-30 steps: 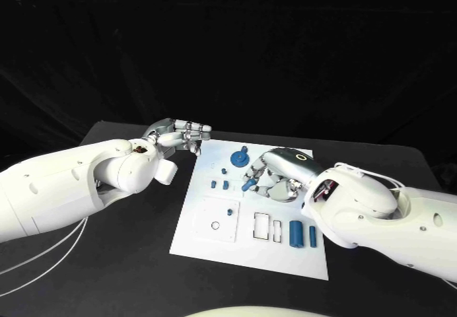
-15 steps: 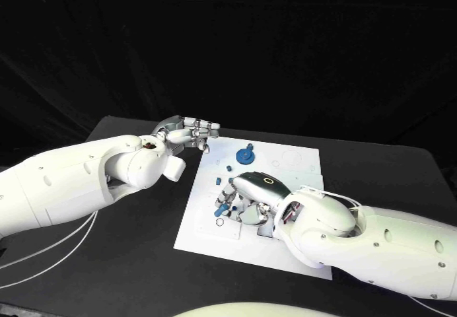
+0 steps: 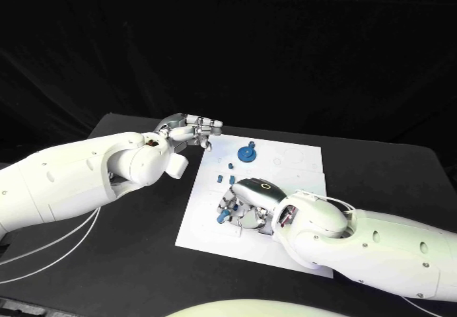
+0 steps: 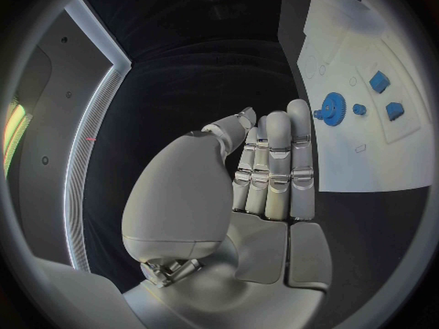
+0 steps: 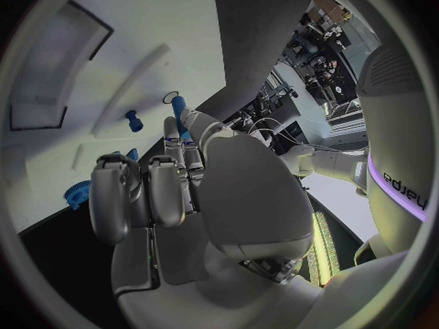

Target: Assemble the parts on the task board

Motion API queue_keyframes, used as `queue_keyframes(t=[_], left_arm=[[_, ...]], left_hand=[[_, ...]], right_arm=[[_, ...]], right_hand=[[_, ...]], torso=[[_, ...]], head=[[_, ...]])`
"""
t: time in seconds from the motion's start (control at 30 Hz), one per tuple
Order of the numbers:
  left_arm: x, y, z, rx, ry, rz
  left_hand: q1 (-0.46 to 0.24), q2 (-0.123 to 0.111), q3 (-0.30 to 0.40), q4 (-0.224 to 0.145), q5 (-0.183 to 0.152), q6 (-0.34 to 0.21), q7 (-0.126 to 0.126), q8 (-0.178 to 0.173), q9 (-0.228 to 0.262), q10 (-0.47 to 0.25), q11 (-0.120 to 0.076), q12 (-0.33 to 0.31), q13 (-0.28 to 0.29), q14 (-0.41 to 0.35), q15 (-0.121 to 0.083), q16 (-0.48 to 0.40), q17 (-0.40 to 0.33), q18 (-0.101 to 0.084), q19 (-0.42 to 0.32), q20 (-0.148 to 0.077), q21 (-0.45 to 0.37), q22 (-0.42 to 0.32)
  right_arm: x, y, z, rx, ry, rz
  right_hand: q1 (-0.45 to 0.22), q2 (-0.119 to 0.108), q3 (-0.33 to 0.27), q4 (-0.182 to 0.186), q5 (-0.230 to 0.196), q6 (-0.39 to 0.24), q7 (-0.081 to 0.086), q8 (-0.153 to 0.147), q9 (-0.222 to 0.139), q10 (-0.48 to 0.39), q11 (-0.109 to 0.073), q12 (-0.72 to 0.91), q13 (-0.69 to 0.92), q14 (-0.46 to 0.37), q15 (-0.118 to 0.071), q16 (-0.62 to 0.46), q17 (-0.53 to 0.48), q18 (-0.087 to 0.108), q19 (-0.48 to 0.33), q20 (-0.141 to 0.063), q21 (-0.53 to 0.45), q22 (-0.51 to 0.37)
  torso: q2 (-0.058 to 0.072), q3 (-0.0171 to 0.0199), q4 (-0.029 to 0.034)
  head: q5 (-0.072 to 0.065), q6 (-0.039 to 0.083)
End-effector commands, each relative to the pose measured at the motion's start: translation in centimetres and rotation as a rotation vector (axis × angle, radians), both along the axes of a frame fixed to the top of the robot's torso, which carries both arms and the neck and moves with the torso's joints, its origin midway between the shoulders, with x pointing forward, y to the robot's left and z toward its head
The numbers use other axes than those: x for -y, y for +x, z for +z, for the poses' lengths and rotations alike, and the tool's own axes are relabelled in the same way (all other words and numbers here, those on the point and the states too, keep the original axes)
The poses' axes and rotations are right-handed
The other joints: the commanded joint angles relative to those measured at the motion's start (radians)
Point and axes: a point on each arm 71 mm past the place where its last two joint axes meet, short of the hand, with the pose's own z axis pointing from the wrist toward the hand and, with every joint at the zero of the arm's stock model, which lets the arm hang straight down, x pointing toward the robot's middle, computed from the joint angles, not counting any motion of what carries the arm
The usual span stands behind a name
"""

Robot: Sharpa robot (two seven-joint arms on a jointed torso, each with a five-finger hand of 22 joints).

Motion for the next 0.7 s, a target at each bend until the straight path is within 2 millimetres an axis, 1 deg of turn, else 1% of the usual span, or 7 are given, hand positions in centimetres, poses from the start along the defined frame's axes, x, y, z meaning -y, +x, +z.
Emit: queue_keyframes(t=[0.03, 0.2, 0.47, 0.6, 0.7], left_arm=[[0.28, -0.07, 0.12, 0.002, -0.015, -0.019], [0.27, -0.08, 0.12, 0.002, -0.015, -0.019], [0.20, -0.09, 0.12, 0.002, -0.014, -0.018], [0.19, -0.09, 0.12, 0.001, -0.014, -0.018], [0.20, -0.10, 0.12, 0.001, -0.014, -0.019]], left_hand=[[-0.001, 0.010, 0.000, -0.007, 0.003, -0.007, 0.000, -0.002, -0.002, -0.007, 0.001, 0.007, 0.001, -0.005, 0.000, -0.005, -0.001, 0.014, 0.008, 0.001, -0.004, -0.001], [-0.001, 0.010, 0.000, -0.007, 0.003, -0.007, 0.000, -0.002, -0.002, -0.007, 0.001, 0.007, 0.001, -0.005, 0.000, -0.005, -0.001, 0.014, 0.008, 0.001, -0.004, -0.001], [-0.001, 0.010, 0.000, -0.007, 0.003, -0.007, 0.000, -0.002, -0.002, -0.007, 0.001, 0.007, 0.001, -0.005, 0.000, -0.005, -0.001, 0.014, 0.008, 0.001, -0.004, -0.001], [-0.001, 0.010, 0.000, -0.007, 0.003, -0.007, 0.000, -0.002, -0.002, -0.007, 0.001, 0.007, 0.001, -0.005, 0.000, -0.005, -0.001, 0.014, 0.008, 0.001, -0.004, -0.001], [-0.001, 0.010, 0.000, -0.007, 0.003, -0.007, 0.000, -0.002, -0.002, -0.007, 0.001, 0.007, 0.001, -0.005, 0.000, -0.005, -0.001, 0.014, 0.008, 0.001, -0.004, -0.001]], right_arm=[[-0.17, -0.07, -0.25, 0.008, -0.034, 0.020], [-0.15, 0.06, -0.39, 0.012, -0.050, 0.016], [-0.04, 0.17, -0.49, 0.027, -0.077, 0.005], [-0.25, 0.07, -0.47, 0.038, -0.093, 0.007], [-0.50, -0.05, -0.42, 0.046, -0.100, 0.011]], right_hand=[[0.002, -0.008, 0.003, 0.000, 0.002, 0.000, 0.007, 0.003, 0.003, 0.015, -0.013, -0.004, 0.001, 0.040, -0.003, 0.001, -0.001, -0.008, 0.031, -0.009, -0.002, 0.210], [0.000, -0.009, 0.003, 0.000, 0.002, 0.000, 0.008, 0.002, 0.003, 0.015, -0.013, -0.005, 0.001, 0.040, -0.002, 0.001, -0.002, -0.008, 0.030, -0.009, -0.003, 0.210], [-0.001, -0.009, 0.004, 0.000, 0.002, 0.001, 0.008, 0.003, 0.003, 0.016, -0.013, -0.005, 0.001, 0.040, -0.002, 0.001, -0.001, -0.008, 0.030, -0.008, -0.003, 0.210], [-0.005, -0.011, 0.004, 0.000, 0.001, 0.002, 0.008, 0.003, 0.004, 0.018, -0.012, -0.005, 0.002, 0.040, -0.002, 0.001, -0.001, -0.008, 0.030, -0.008, -0.002, 0.210], [-0.007, -0.011, 0.004, 0.000, 0.000, 0.002, 0.008, 0.003, 0.005, 0.018, -0.012, -0.005, 0.002, 0.040, -0.002, 0.001, -0.001, -0.008, 0.030, -0.008, -0.002, 0.210]], torso=[[0.000, 0.0009, 0.0007], [-0.001, -0.0003, 0.0008], [-0.001, 0.0003, 0.0006], [-0.001, -0.0006, 0.0004], [-0.001, -0.0003, 0.0007]], head=[[0.001, -0.001], [0.001, -0.002], [0.002, -0.002], [0.002, -0.001], [0.000, 0.000]])
